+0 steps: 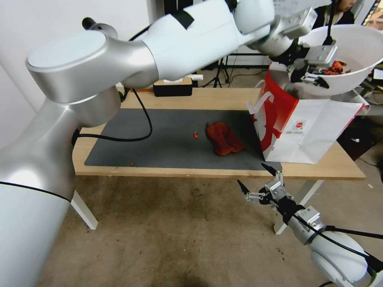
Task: Sweep shrimp from table into container with towel, then put container into takeout bag.
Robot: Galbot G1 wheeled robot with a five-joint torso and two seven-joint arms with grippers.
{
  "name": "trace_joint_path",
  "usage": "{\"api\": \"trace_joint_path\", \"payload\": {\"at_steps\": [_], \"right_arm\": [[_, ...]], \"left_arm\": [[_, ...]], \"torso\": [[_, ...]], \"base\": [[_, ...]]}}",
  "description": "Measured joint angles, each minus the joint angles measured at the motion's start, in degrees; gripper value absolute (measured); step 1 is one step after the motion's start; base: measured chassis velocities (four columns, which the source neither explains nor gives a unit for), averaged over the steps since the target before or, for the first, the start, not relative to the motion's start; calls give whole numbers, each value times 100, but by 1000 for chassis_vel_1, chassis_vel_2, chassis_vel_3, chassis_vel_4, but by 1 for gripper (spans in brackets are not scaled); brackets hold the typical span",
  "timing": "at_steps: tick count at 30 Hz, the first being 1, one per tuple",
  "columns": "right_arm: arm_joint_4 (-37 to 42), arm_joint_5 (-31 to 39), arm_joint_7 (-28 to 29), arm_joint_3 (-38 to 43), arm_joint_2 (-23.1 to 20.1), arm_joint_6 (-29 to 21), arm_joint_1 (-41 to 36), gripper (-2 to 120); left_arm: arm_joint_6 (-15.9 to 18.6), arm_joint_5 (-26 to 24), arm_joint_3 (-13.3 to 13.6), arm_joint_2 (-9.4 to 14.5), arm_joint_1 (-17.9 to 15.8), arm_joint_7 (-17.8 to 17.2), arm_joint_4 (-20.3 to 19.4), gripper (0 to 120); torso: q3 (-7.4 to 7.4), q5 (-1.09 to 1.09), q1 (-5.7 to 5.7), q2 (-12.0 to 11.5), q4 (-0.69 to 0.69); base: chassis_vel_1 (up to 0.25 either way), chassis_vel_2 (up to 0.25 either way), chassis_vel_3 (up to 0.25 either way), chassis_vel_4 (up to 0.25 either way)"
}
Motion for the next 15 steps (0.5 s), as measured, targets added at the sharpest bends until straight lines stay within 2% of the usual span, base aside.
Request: {"api": "trace_joint_path", "payload": {"at_steps": [10, 15], "right_arm": [[-37, -122, -27, -56, 124, 55, -9, 100], [-32, -161, -42, -69, 154, 97, -15, 100]], "left_arm": [[13, -16, 97, 24, 88, -110, 76, 0], [72, -70, 232, 31, 63, -248, -39, 0]], "torso": [[0, -1, 0, 0, 0], [0, -1, 0, 0, -1]], "base": [[0, 0, 0, 0], [0, 0, 0, 0]]}}
